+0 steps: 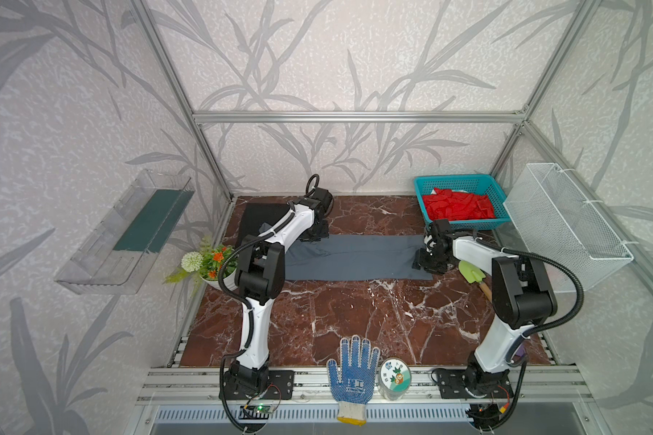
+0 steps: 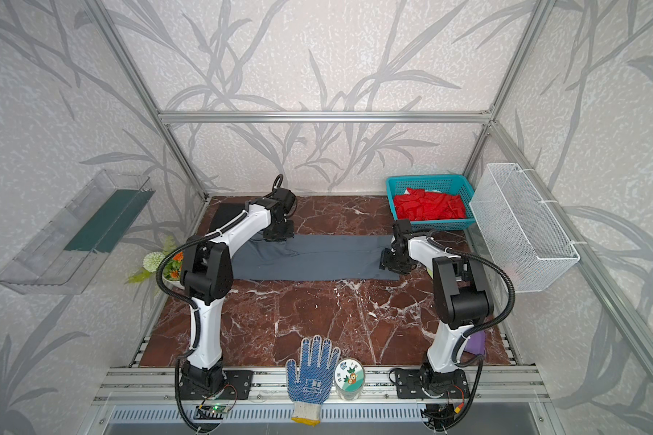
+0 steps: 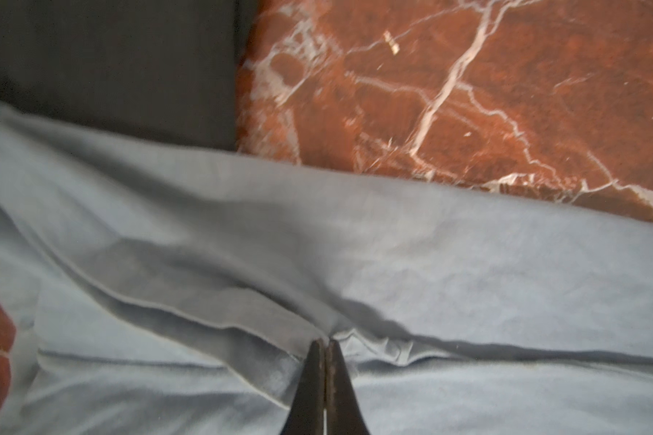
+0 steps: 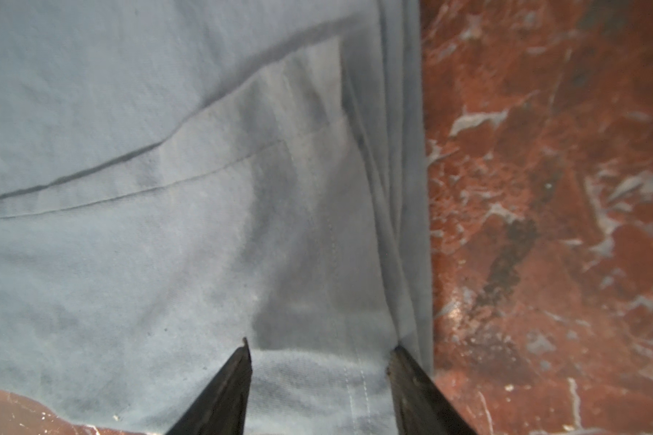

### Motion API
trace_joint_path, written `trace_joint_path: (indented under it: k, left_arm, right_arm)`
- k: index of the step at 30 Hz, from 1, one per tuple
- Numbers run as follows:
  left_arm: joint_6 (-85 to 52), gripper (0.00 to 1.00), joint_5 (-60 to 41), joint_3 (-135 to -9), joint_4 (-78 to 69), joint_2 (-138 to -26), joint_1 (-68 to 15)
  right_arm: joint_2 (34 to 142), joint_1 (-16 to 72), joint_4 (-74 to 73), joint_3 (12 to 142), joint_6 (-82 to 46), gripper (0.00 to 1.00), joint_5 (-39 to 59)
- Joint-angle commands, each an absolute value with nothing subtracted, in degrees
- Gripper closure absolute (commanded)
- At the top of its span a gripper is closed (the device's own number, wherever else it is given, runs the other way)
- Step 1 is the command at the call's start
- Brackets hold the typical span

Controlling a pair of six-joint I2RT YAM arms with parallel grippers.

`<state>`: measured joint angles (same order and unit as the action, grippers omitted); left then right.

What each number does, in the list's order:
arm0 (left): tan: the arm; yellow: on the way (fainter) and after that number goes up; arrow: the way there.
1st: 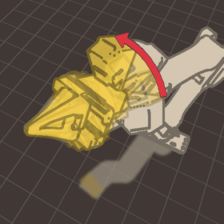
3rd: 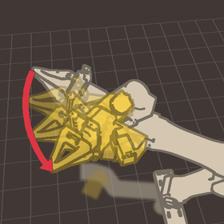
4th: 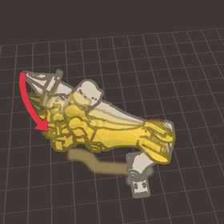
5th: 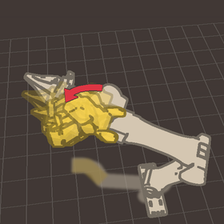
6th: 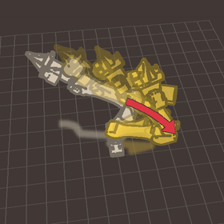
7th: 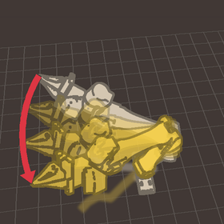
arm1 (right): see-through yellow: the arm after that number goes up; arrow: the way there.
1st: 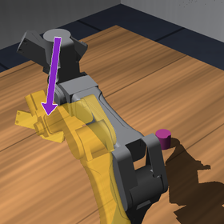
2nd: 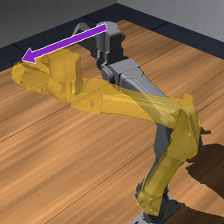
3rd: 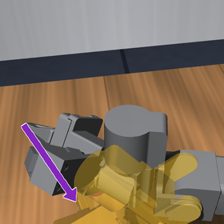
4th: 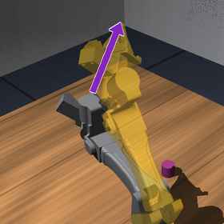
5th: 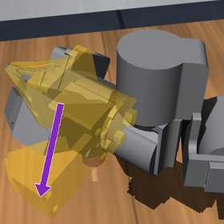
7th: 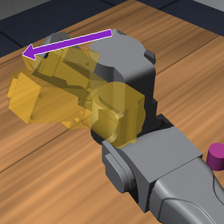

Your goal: Fold and stack the t-shirts

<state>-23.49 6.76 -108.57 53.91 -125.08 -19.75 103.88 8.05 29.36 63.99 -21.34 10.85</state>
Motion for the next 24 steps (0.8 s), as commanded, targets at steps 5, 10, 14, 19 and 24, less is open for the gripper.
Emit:
trace_joint_path:
  k: [5, 10, 14, 19, 24]
  left_arm:
    - [-17.05, 1.0, 7.15, -122.74, 62.05, -133.26, -21.21]
    - [-15.54, 1.0, 7.48, -130.93, 64.17, -138.08, -22.1]
    - [-14.1, 0.7, 5.01, -129.67, 61.04, -136.85, -22.5]
    - [-15.46, 0.61, 6.42, -114.0, 50.53, -123.18, -22.25]
    - [-21.83, 0.61, 8.17, -94.6, 46.57, -109.33, -16.88]
  right_arm:
    - [103.99, 7.42, 30.76, 62.32, -20.92, 0.4, 11.01]
    - [103.8, 7.39, 31.04, 62.05, -20.85, 0.4, 11.07]
    - [103.82, 7.38, 30.94, 61.95, -20.95, 0.4, 11.37]
    - [103.0, 7.43, 30.6, 61.57, -21.01, 0.4, 10.94]
    - [101.45, 7.38, 31.33, 61.51, -19.93, 0.4, 8.46]
